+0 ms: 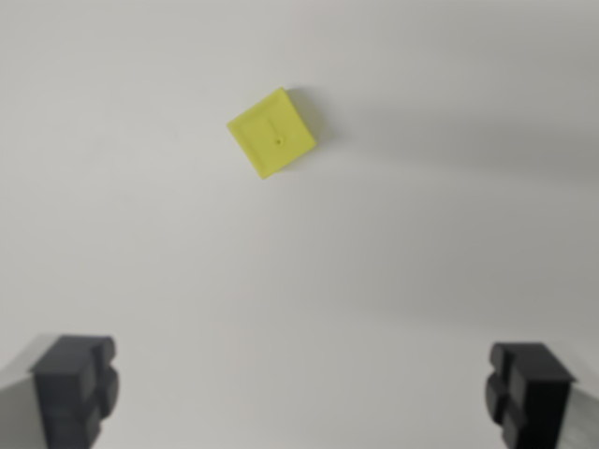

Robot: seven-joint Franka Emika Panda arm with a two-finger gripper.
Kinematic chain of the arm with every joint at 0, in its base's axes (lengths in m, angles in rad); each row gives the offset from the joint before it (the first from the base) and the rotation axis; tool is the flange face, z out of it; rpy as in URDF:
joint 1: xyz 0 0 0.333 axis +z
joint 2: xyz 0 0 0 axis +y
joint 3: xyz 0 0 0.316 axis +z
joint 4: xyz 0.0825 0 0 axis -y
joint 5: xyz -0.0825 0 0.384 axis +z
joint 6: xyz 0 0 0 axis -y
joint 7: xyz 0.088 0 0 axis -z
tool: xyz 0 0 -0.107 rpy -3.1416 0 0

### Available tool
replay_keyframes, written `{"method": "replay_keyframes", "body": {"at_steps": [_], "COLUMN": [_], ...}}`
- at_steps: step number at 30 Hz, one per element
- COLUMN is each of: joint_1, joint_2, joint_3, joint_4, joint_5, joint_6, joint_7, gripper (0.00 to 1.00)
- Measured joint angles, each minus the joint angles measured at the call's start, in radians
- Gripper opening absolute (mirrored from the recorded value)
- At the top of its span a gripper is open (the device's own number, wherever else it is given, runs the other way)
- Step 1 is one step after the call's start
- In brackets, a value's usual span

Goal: Pick yellow cube

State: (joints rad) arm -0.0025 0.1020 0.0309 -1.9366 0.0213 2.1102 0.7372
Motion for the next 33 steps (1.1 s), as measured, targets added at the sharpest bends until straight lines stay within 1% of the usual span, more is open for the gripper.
{"method": "replay_keyframes", "body": {"at_steps": [16, 33], "joint_1": [0.010, 0.019], "joint_2": [0.060, 0.132], "joint_3": [0.000, 0.000], "joint_4": [-0.024, -0.035], "joint_5": [-0.001, -0.005], "joint_6": [0.074, 0.145], "joint_7": [-0.078, -0.158], "gripper": [1.00, 1.00]}}
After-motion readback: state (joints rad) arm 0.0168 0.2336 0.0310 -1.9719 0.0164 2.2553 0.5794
